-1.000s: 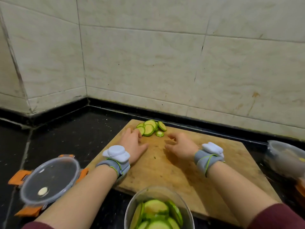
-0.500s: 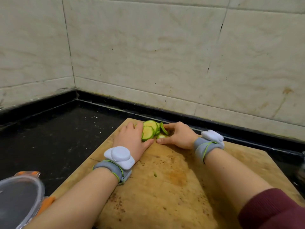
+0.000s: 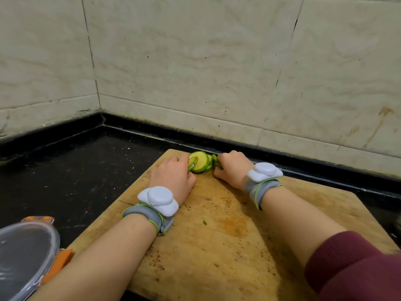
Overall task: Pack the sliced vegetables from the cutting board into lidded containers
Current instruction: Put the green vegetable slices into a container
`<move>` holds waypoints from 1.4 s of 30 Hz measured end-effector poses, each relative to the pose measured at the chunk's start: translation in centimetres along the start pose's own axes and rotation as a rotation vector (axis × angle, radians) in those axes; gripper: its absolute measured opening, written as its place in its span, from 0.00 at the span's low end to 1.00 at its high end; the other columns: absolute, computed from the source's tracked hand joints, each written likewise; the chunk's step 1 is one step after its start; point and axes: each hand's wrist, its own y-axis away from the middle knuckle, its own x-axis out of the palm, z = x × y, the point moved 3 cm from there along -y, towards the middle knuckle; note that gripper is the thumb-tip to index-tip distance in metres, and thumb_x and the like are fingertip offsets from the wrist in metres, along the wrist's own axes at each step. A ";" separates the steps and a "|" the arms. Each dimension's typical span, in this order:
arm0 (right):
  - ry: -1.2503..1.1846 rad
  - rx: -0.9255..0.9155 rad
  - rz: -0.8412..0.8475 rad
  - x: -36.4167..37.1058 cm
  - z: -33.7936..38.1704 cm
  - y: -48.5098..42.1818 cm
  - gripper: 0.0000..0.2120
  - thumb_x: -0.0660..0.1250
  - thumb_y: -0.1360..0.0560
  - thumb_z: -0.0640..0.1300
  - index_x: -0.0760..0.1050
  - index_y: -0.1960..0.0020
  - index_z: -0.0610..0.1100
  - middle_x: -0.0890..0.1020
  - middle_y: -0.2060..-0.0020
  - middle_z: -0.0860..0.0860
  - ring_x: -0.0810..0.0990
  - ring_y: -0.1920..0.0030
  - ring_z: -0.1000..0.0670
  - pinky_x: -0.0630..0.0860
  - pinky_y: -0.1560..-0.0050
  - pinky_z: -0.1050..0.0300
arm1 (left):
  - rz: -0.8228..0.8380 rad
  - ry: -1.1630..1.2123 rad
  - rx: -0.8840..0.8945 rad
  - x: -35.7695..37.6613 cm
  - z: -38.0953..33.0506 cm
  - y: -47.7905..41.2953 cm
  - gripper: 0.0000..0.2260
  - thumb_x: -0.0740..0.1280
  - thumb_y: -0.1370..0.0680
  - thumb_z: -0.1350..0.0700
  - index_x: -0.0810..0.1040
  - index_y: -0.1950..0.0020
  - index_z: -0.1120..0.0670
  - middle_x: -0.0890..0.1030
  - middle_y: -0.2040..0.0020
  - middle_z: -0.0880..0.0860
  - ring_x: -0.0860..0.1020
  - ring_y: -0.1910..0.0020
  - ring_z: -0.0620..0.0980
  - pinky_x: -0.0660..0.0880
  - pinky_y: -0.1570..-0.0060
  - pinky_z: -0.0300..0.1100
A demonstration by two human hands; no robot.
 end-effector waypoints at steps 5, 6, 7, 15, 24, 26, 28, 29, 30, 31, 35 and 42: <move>-0.189 0.081 -0.036 0.2 -1.1 0.9 0.07 0.63 0.27 0.45 0.73 0.61 0.41 0.79 0.61 0.41 0.78 0.56 0.37 0.70 0.61 0.53 | 0.004 0.168 -0.090 -0.4 0.8 -0.2 0.09 0.63 0.25 0.53 0.71 0.47 0.54 0.75 0.58 0.52 0.70 0.60 0.55 0.64 0.63 0.44; -0.236 0.114 -0.043 -0.4 -1.3 1.7 0.08 0.63 0.27 0.44 0.73 0.62 0.41 0.79 0.63 0.41 0.78 0.57 0.38 0.70 0.62 0.53 | 0.005 0.221 -0.117 -0.8 1.0 -0.2 0.09 0.64 0.25 0.53 0.71 0.47 0.54 0.74 0.59 0.51 0.72 0.59 0.56 0.64 0.63 0.44; -0.298 0.145 -0.047 -0.8 -1.5 2.4 0.10 0.63 0.26 0.44 0.74 0.63 0.40 0.79 0.65 0.41 0.78 0.59 0.39 0.70 0.63 0.53 | 0.003 0.271 -0.142 -1.0 1.4 -0.2 0.09 0.65 0.26 0.53 0.71 0.49 0.53 0.74 0.60 0.50 0.74 0.57 0.58 0.66 0.62 0.44; -0.850 0.189 0.037 -6.1 -0.6 7.9 0.08 0.70 0.26 0.41 0.76 0.50 0.37 0.83 0.60 0.40 0.81 0.62 0.43 0.80 0.57 0.50 | -0.049 0.639 -0.258 -6.0 1.6 3.1 0.06 0.70 0.28 0.55 0.77 0.53 0.50 0.74 0.68 0.44 0.75 0.64 0.50 0.69 0.61 0.39; -1.103 -0.066 0.289 -11.2 4.7 18.4 0.04 0.71 0.29 0.34 0.78 0.56 0.39 0.79 0.66 0.46 0.76 0.66 0.51 0.73 0.65 0.60 | 0.021 0.911 -0.180 -13.6 -0.5 10.3 0.06 0.72 0.29 0.58 0.80 0.54 0.50 0.78 0.66 0.53 0.76 0.66 0.49 0.78 0.56 0.48; -1.092 -0.126 0.393 -11.7 5.6 21.0 0.04 0.71 0.29 0.33 0.79 0.55 0.39 0.79 0.68 0.48 0.76 0.68 0.55 0.73 0.66 0.62 | 0.054 0.985 -0.159 -15.0 -1.0 12.6 0.07 0.73 0.29 0.60 0.80 0.53 0.52 0.79 0.65 0.54 0.77 0.65 0.50 0.77 0.59 0.47; -0.983 -0.179 0.472 -11.7 6.4 22.6 0.05 0.71 0.29 0.33 0.80 0.55 0.40 0.79 0.69 0.50 0.75 0.69 0.57 0.71 0.67 0.65 | 0.094 1.051 -0.149 -15.6 -1.3 14.0 0.08 0.74 0.29 0.61 0.79 0.54 0.51 0.80 0.63 0.57 0.77 0.64 0.51 0.77 0.62 0.43; -0.913 -0.201 0.495 -11.8 6.8 23.5 0.06 0.72 0.30 0.34 0.81 0.55 0.41 0.80 0.69 0.50 0.75 0.69 0.58 0.70 0.68 0.65 | 0.109 1.060 -0.139 -15.9 -1.4 14.9 0.08 0.74 0.29 0.61 0.79 0.55 0.50 0.80 0.62 0.57 0.77 0.64 0.50 0.77 0.62 0.42; -0.858 -0.213 0.509 -11.7 7.1 23.6 0.06 0.74 0.31 0.35 0.80 0.56 0.43 0.80 0.69 0.50 0.74 0.69 0.58 0.68 0.69 0.66 | 0.116 1.055 -0.123 -15.8 -1.4 15.2 0.09 0.75 0.30 0.60 0.79 0.55 0.49 0.80 0.61 0.56 0.77 0.63 0.49 0.77 0.61 0.43; -0.816 -0.220 0.514 -11.5 7.4 24.2 0.07 0.75 0.32 0.36 0.80 0.56 0.43 0.80 0.69 0.50 0.73 0.69 0.57 0.67 0.69 0.65 | 0.116 1.038 -0.107 -15.9 -1.6 16.0 0.10 0.75 0.30 0.60 0.79 0.55 0.47 0.79 0.62 0.54 0.76 0.63 0.48 0.76 0.59 0.44; -0.691 -0.237 0.476 -10.4 8.8 26.2 0.09 0.78 0.34 0.40 0.82 0.56 0.39 0.81 0.67 0.50 0.75 0.67 0.55 0.72 0.62 0.60 | 0.068 0.920 -0.082 -15.6 -2.4 18.9 0.11 0.73 0.28 0.59 0.77 0.55 0.44 0.76 0.64 0.45 0.73 0.67 0.38 0.75 0.58 0.38; -0.472 -0.291 0.282 -10.8 9.6 27.4 0.10 0.77 0.32 0.43 0.85 0.51 0.45 0.83 0.63 0.55 0.78 0.64 0.59 0.76 0.58 0.63 | -0.026 0.578 0.045 -15.3 -3.3 20.5 0.10 0.68 0.24 0.55 0.77 0.43 0.53 0.80 0.55 0.49 0.77 0.59 0.50 0.75 0.56 0.45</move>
